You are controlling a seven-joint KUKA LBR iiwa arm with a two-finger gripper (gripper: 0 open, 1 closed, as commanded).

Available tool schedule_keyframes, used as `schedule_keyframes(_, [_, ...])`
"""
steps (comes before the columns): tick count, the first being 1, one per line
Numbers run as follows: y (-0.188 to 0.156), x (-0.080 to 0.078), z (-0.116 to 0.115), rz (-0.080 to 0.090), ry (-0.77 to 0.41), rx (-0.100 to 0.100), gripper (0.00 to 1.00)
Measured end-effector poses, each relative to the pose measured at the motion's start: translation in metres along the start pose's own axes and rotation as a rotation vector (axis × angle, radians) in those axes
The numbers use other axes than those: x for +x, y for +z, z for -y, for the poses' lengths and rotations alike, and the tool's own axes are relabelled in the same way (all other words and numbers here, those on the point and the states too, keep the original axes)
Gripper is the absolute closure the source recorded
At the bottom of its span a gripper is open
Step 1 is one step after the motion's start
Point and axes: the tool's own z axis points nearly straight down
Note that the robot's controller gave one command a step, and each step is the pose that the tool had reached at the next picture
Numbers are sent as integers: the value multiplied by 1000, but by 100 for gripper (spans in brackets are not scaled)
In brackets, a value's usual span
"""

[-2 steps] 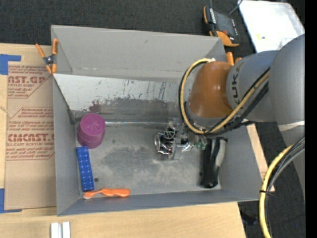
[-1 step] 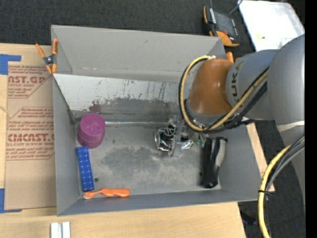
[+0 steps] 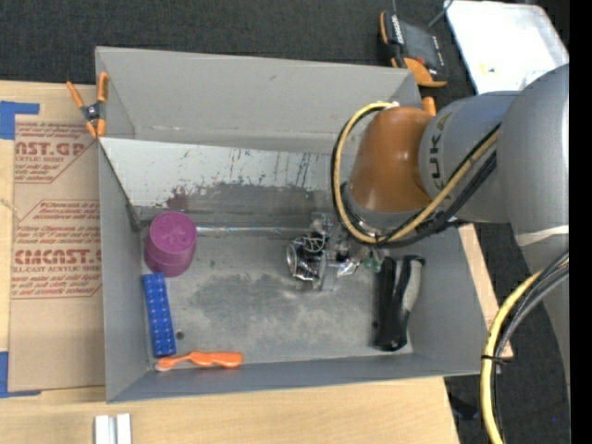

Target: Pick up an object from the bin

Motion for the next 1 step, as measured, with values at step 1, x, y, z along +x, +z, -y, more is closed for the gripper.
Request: schedule_keyframes(1, [0, 0, 0, 0, 0, 0, 100])
